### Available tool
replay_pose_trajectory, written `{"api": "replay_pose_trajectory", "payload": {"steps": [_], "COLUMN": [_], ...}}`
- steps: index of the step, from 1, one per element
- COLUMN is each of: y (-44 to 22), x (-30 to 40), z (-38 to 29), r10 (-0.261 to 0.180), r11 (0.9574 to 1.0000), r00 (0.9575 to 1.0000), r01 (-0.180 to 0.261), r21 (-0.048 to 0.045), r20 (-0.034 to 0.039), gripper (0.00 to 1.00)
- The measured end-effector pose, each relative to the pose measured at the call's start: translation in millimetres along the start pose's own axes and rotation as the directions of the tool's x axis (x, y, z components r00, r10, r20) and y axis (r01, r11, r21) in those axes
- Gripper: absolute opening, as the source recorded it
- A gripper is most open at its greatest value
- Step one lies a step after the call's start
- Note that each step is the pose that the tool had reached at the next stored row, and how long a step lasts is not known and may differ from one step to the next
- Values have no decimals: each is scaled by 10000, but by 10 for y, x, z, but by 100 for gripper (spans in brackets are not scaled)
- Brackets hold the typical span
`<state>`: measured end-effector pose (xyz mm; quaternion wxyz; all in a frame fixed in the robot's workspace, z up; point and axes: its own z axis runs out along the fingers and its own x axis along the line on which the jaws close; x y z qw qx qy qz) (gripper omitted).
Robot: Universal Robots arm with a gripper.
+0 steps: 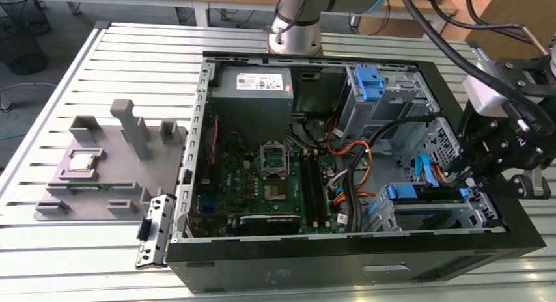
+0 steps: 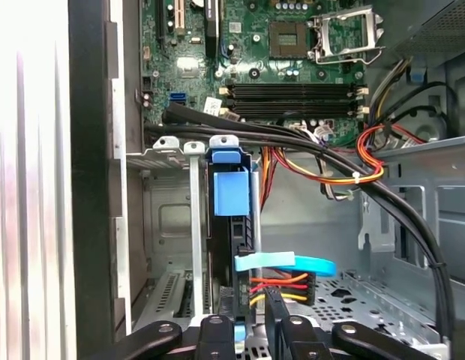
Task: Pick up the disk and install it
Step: 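Insert the second disk wire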
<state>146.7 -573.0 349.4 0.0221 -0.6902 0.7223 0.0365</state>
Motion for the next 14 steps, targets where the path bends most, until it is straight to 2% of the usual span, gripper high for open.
{"api": "replay_pose_trajectory", "payload": {"steps": [4, 6, 14], "y": [3, 4, 4], "x": [-10, -13, -15], "z": [-121, -161, -187], "r10": [0, 0, 0], "r11": [10000, 10000, 10000], "r00": [10000, 10000, 10000], "r01": [0, 0, 0], "r21": [0, 0, 0], "r20": [0, 1, 1], "gripper": [30, 30, 30]}}
